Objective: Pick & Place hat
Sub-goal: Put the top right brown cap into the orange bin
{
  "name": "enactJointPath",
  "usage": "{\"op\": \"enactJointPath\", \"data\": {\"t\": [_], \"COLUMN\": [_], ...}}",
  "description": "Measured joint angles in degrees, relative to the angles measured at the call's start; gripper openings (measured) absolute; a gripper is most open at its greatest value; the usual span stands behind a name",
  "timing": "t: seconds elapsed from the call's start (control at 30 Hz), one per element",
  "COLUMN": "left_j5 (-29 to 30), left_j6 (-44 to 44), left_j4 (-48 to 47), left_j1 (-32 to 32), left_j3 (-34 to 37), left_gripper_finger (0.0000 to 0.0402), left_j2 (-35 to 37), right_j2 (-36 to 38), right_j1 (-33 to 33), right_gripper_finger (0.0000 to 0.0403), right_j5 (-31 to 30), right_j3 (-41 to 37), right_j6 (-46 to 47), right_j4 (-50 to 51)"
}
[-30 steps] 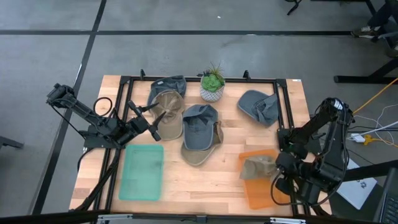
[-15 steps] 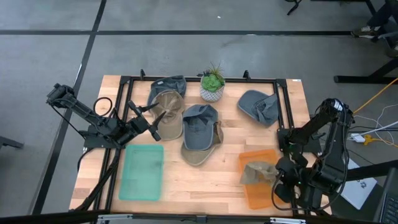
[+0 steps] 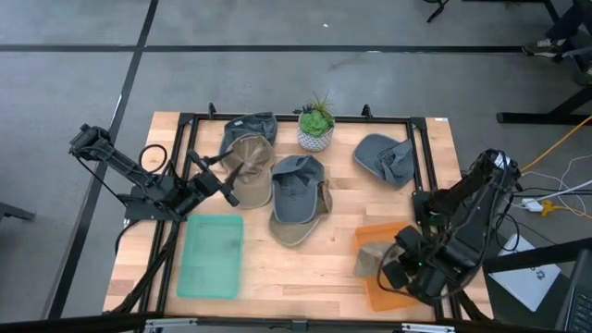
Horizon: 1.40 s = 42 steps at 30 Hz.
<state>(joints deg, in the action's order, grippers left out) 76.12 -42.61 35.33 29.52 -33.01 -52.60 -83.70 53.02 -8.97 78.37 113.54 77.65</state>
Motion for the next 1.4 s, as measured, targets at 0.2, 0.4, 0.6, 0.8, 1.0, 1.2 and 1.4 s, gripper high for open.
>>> {"op": "enactJointPath", "data": {"t": [0.2,0.4,0.6,0.8,1.0,1.2,1.4], "left_j5": [1.4,1.4,1.4,1.4,1.4,1.4,1.4], "left_j6": [-0.1,-0.1,-0.1,-0.1,-0.1,-0.1,-0.1], "left_j4": [0.0,0.0,0.0,0.0,0.0,0.0,0.0], "left_j1": [0.0,0.0,0.0,0.0,0.0,0.0,0.0], "left_j3": [0.0,0.0,0.0,0.0,0.0,0.0,0.0], "left_gripper_finger": [0.0196,0.0196,0.0196,0.0196,0.0196,0.0196,0.0196], "left_j2": [0.0,0.0,0.0,0.0,0.0,0.0,0.0], "right_j2": [0.1,0.2,0.2,0.1,-0.3,-0.3,-0.3], "right_j1": [-2.9,-4.5,-4.9,-4.9,-4.9,-4.9,-4.9], "right_gripper_finger": [0.0009,0.0009,0.0009,0.002,0.0057,0.0103,0.0128], "right_j5": [0.3,5.0,8.6,8.6,8.6,8.6,8.6], "right_j3": [0.6,2.2,2.3,2.3,2.3,2.3,2.3], "right_j6": [-1.1,0.1,-0.4,-1.7,-3.3,-8.1,-13.8], "right_j4": [1.5,6.9,2.5,-3.7,-6.9,-9.9,-12.6]}}
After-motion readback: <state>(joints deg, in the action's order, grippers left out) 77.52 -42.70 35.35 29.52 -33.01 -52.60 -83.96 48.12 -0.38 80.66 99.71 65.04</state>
